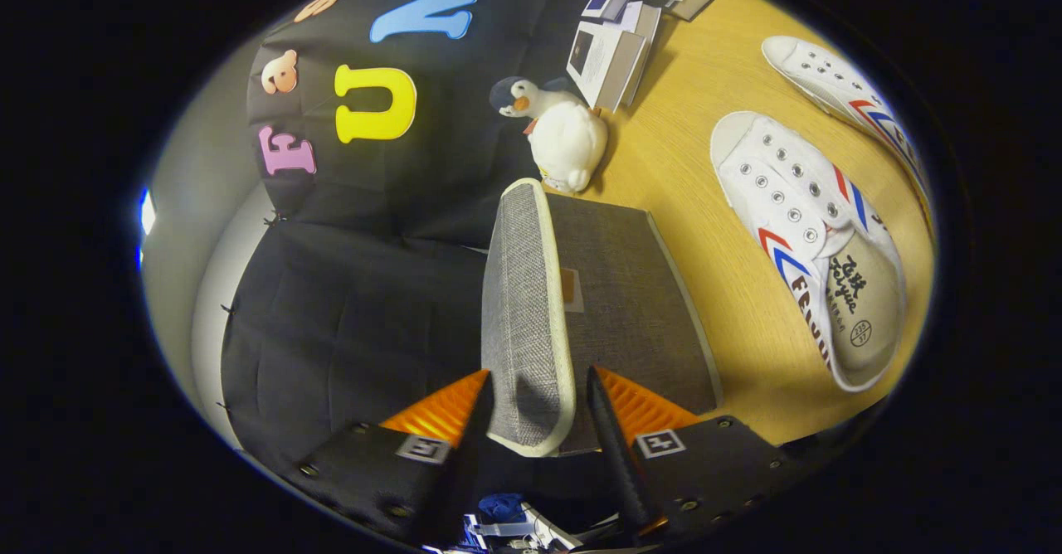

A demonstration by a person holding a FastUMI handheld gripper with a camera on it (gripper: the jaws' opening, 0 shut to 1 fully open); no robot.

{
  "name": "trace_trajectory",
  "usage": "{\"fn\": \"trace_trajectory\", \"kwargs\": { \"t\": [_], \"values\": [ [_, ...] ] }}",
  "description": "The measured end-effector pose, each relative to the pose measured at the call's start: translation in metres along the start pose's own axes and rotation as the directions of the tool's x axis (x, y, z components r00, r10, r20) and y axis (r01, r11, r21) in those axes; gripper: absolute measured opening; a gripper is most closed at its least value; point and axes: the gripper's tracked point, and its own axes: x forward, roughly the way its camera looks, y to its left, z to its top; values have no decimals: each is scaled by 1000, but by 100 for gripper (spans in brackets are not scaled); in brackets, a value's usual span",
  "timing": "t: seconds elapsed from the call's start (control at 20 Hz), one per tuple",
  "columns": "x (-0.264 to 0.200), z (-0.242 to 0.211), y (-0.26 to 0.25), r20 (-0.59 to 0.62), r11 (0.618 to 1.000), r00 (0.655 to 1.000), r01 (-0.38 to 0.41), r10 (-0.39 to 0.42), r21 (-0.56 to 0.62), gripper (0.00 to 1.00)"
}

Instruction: Open the storage box then place both shoes into the box .Put the left shoe in first, then the right shoe, with the right side of both shoes facing outward in a uniform manner.

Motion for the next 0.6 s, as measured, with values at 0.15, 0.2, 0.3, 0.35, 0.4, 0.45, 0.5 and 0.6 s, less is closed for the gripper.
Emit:
{"fn": "trace_trajectory", "kwargs": {
  "t": [0.15,0.2,0.3,0.35,0.4,0.45,0.5,0.6],
  "values": [
    [2,1,3,-4,999,1000,-11,11,30,34],
    [1,2,3,-9,1000,1000,-11,12,25,34],
    [0,-2,4,-26,1000,1000,-12,12,0,34],
    [-1,-5,6,-39,1000,999,-8,7,-16,34],
    [-1,-7,5,-49,999,999,3,-4,-39,34],
    [-2,21,7,3,1000,1000,5,-5,-26,34],
    [11,19,5,7,1000,1000,-4,4,2,1],
    [11,20,2,-6,1000,1000,-8,8,-2,0]
  ]
}}
